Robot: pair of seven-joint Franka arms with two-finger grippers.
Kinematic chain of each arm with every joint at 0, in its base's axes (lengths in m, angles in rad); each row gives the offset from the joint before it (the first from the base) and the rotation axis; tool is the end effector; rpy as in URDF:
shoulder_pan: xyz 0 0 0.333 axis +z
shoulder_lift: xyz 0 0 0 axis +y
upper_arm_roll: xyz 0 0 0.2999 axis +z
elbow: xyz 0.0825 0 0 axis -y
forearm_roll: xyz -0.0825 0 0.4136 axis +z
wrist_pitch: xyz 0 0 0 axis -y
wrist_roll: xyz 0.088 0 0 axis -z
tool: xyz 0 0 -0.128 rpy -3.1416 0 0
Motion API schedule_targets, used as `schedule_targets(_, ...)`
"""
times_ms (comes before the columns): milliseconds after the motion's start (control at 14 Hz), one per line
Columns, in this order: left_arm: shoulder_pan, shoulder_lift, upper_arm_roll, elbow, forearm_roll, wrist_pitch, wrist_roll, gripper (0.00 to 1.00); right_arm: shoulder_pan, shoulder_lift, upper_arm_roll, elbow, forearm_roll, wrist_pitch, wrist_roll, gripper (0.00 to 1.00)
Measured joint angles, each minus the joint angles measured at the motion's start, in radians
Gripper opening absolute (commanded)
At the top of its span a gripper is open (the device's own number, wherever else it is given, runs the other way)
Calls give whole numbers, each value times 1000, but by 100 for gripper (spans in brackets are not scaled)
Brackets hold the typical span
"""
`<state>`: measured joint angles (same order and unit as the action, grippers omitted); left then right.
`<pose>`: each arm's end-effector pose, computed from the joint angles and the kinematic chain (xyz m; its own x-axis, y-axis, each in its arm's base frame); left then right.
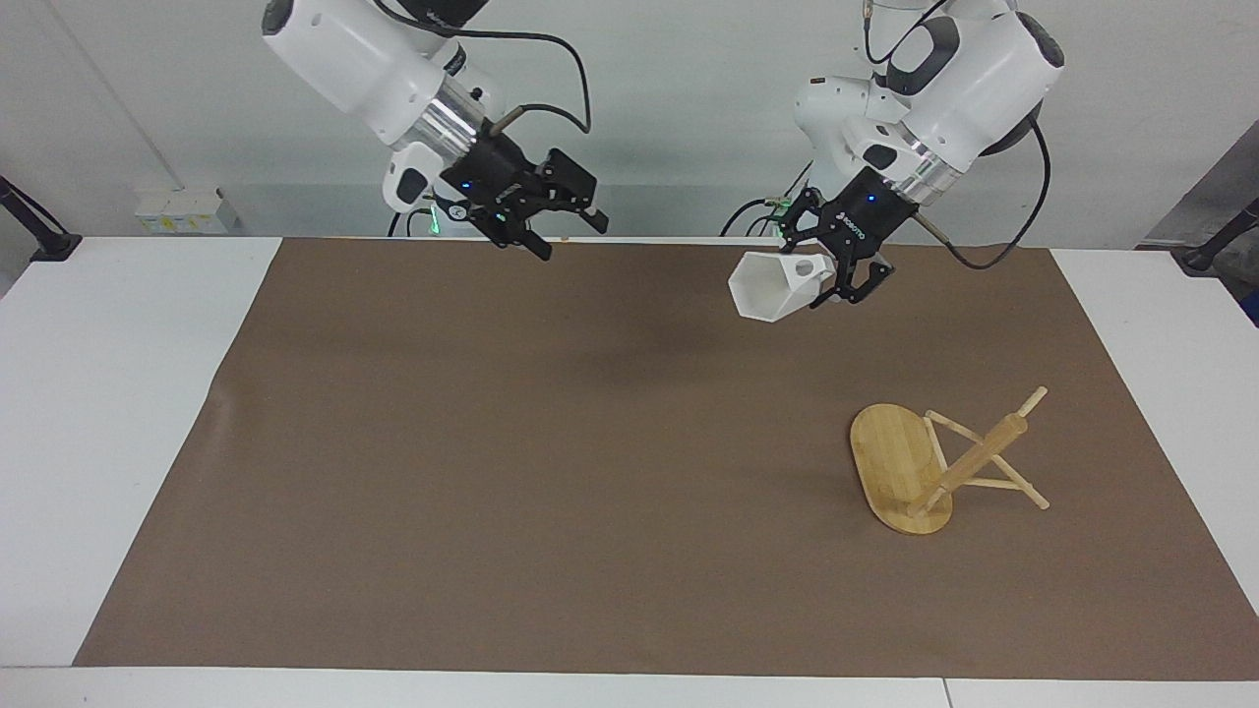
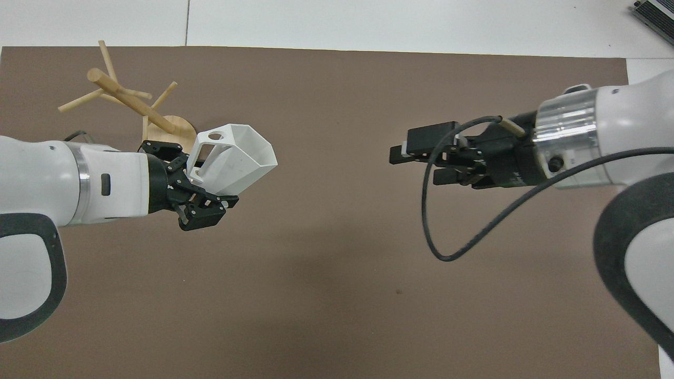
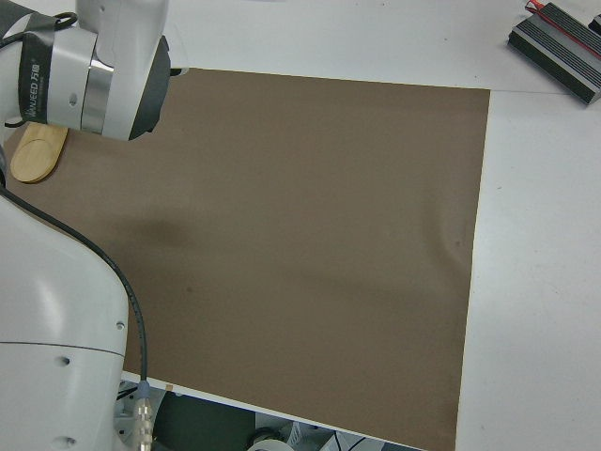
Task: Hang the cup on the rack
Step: 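Move the cup toward the rack with the left gripper while the right gripper withdraws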
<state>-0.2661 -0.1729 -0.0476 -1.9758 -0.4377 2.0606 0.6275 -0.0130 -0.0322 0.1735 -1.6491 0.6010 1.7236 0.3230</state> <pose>0.5329 -0.2061 0.5326 0.6763 -0.6117 0.4103 -0.7216 -0.6619 0.2028 0.5739 0.1592 0.6000 0.9764 -0.1905 -0.1021 -0.2148 -0.8025 -0.5566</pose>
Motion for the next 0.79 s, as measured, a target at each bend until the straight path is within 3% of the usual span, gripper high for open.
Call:
schedule_targets(357, 13, 15, 2, -18, 52, 71, -238, 0, -115, -17, -2, -1, -273, -57, 0, 100)
schedule_targets(786, 44, 139, 5, -6, 110, 170, -380, 0, -161, -17, -2, 2, -567, 5, -117, 100)
